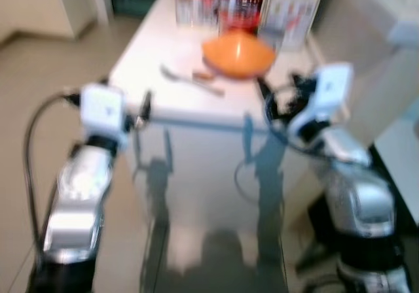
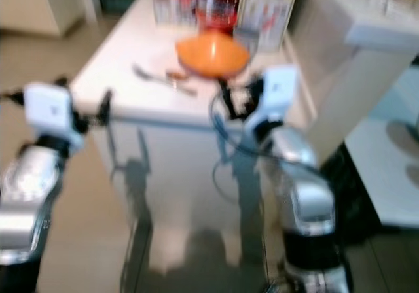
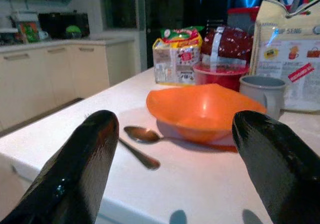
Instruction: Setting the table
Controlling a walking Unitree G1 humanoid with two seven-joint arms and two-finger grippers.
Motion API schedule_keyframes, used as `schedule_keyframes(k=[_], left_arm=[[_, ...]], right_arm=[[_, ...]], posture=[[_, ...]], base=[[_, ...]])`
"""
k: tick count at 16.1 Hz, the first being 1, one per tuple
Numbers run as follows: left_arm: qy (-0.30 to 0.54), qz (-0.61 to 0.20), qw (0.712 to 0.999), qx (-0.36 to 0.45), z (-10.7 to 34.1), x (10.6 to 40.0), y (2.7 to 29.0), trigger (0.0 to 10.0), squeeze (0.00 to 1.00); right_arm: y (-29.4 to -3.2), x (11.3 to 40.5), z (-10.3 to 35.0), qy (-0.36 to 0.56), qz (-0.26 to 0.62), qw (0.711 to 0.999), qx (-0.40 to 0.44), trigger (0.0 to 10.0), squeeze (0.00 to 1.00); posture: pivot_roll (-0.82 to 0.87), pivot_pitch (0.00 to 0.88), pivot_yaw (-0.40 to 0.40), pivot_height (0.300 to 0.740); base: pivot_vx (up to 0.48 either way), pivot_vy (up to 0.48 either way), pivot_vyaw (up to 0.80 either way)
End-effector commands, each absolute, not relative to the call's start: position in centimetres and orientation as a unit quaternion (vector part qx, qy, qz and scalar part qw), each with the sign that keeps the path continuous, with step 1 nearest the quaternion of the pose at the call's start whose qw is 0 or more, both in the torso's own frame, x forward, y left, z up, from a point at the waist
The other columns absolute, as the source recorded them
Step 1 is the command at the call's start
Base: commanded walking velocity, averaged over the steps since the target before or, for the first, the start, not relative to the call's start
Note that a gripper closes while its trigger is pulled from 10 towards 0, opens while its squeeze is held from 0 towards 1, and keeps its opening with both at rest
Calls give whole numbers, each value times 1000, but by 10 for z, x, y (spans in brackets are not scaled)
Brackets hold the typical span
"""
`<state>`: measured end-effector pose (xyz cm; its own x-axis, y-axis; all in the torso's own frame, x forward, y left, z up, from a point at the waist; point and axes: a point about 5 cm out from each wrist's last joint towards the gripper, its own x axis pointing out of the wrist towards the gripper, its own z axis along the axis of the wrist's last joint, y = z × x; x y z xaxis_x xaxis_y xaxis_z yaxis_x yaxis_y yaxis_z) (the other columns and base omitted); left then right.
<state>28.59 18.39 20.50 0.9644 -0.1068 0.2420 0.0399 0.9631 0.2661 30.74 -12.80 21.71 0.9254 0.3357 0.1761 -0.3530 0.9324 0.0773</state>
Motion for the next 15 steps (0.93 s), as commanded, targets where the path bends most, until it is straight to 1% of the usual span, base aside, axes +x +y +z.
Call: schedule_keyframes(k=[1,4,7,9,12,13,14,15], left_arm=[[-137,-63,981,122,208,286,170,10000,0],[-139,-79,980,118,209,286,166,10000,0],[-136,-87,980,120,209,287,164,10000,0],[-130,-97,979,120,208,287,162,10000,0],[-147,-139,972,122,213,282,157,10000,0],[-150,-151,969,121,214,282,156,10000,0],[-152,-175,965,121,217,281,151,10000,0],[-154,-193,962,119,218,280,147,10000,0]], right_arm=[[-146,308,215,-73,139,986,58,10000,0],[-157,307,217,-79,106,989,62,10000,0],[-160,308,215,-65,90,992,65,10000,0],[-160,309,214,-60,88,992,72,10000,0],[-161,313,215,-49,72,992,93,10000,0],[-162,316,215,-39,72,991,102,10000,627],[-164,321,214,-24,71,991,107,10000,1000],[-167,327,212,-11,63,992,108,10000,1000]], posture=[[16,0,-67,740],[8,0,-58,740],[10,0,-58,740],[11,0,-59,740],[9,0,-56,740],[9,0,-56,740],[4,0,-51,740],[1,0,-49,740]], base=[[349,0,0],[347,0,0],[337,0,0],[0,0,0],[0,0,0],[0,0,0],[0,0,0],[0,0,0]])
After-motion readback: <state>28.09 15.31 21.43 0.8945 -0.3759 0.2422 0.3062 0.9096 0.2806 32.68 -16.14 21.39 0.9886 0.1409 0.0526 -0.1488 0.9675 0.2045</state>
